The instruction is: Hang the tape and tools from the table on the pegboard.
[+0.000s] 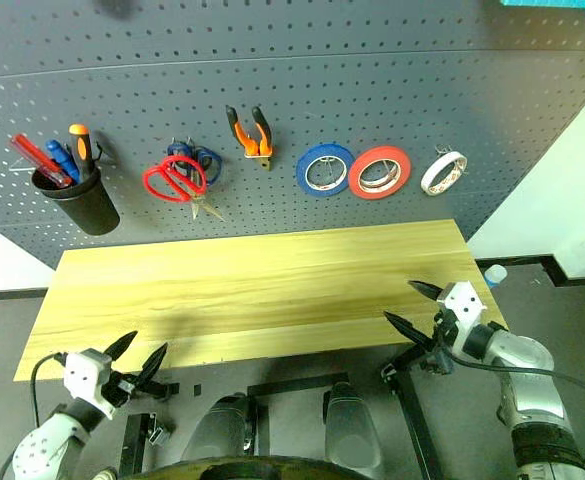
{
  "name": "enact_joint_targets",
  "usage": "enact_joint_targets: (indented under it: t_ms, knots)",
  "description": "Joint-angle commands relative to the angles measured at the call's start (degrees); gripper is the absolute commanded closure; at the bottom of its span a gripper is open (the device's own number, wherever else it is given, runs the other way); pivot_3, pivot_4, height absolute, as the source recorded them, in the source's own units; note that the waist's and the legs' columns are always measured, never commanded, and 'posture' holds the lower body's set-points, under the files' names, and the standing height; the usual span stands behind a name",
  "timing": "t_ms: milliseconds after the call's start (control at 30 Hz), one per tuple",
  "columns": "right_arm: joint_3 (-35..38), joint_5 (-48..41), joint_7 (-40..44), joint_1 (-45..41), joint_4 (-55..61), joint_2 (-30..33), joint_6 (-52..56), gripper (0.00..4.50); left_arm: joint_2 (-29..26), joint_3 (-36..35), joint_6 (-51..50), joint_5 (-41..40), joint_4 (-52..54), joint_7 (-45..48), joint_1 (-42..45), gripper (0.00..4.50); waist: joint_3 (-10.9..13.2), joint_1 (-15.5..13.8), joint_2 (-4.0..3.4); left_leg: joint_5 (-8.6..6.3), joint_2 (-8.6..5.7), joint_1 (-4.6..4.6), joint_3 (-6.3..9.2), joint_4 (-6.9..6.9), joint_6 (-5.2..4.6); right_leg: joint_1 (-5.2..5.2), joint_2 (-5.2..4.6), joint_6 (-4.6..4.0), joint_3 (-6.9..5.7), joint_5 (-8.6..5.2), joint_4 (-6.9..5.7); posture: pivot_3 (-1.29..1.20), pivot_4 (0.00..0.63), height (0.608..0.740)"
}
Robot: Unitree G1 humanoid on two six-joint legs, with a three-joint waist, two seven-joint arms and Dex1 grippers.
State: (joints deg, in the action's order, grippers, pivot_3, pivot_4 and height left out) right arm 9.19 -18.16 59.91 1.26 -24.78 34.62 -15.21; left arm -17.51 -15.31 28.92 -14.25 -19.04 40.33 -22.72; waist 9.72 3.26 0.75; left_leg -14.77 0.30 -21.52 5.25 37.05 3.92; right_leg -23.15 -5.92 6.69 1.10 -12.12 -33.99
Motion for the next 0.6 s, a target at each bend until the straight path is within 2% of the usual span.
enact_joint_targets:
  t_ms: [33,300,600]
  knots:
    - [1.34,0.19,0.1,-1.83,-2.0,0.44,-2.77,0.0,0.69,-0.39,4.3,-0.05,-1.58,-1.13,0.2,0.93,-0.05,-0.08,0.04,-0.05,0.0,0.02,-0.07,0.0,-0.07,-0.01,0.0,0.0,0.08,0.0,-0.03,-0.04,0.102,0.73]
    - [0.2,1.23,0.02,-3.78,-5.73,-0.82,-5.05,0.0,0.59,0.02,7.85,0.11,-6.18,-2.38,1.16,0.93,-0.63,-0.74,-0.29,-0.19,0.03,0.18,-0.13,-0.06,-0.33,-0.1,0.07,0.03,0.13,0.03,-0.29,-0.04,0.099,0.73]
    - [-1.39,2.41,0.04,-6.92,-9.49,-3.15,-6.7,0.0,0.59,0.13,9.25,0.01,-6.12,-4.68,1.44,0.93,-1.06,-0.73,-0.4,-0.2,0.03,0.17,-0.19,-0.01,-0.32,-0.08,0.06,0.04,0.16,0.03,-0.24,-0.01,0.08,0.73]
